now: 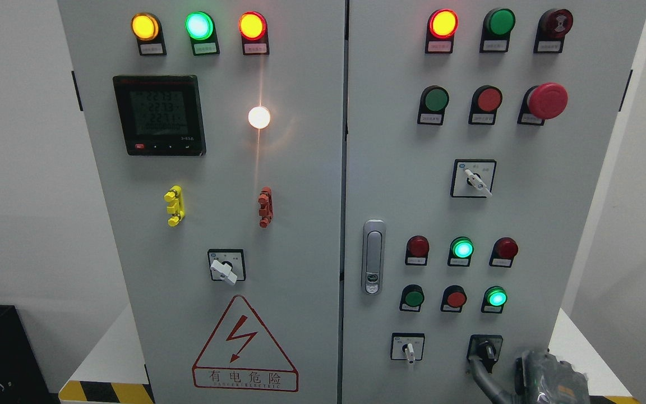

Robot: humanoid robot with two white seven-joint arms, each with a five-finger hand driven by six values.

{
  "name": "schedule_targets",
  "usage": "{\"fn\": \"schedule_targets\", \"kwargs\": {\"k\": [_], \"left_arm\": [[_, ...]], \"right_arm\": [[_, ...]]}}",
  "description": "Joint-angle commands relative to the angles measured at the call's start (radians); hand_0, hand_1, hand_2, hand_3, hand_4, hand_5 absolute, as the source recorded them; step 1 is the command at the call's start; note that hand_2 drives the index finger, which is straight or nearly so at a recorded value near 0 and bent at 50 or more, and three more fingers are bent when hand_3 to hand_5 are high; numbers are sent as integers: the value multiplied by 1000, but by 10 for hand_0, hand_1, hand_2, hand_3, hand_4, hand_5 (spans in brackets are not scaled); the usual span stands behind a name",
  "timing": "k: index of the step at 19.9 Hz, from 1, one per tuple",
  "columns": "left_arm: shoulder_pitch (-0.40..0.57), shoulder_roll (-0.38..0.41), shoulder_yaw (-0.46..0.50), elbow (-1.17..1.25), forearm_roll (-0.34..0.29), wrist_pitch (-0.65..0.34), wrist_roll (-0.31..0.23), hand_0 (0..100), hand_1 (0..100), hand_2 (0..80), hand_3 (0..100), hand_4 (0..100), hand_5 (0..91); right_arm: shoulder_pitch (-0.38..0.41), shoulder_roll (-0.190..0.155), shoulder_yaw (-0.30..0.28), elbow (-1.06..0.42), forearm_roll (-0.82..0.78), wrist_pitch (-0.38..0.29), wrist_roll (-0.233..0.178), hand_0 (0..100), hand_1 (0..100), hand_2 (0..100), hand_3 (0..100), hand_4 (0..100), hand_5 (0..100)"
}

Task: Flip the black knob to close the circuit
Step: 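Raise the right hand toward the black rotary knob at the cabinet bottom, then grip the black knob with the right hand and twist it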

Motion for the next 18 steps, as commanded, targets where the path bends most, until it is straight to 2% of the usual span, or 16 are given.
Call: {"fn": "schedule_targets", "kwargs": {"k": [1, 18], "left_arm": [[0, 0, -1, 0, 0, -1, 5, 120, 556, 0, 0, 0, 0], [0, 0, -1, 0, 0, -1, 5, 120, 556, 0, 0, 0, 0]], "right_arm": [[0, -5, -55, 6, 0, -1, -1, 0, 0, 971, 1000, 1000, 991], [3, -5, -55, 3, 0, -1, -1, 0, 0, 969, 1000, 1000, 986]]}}
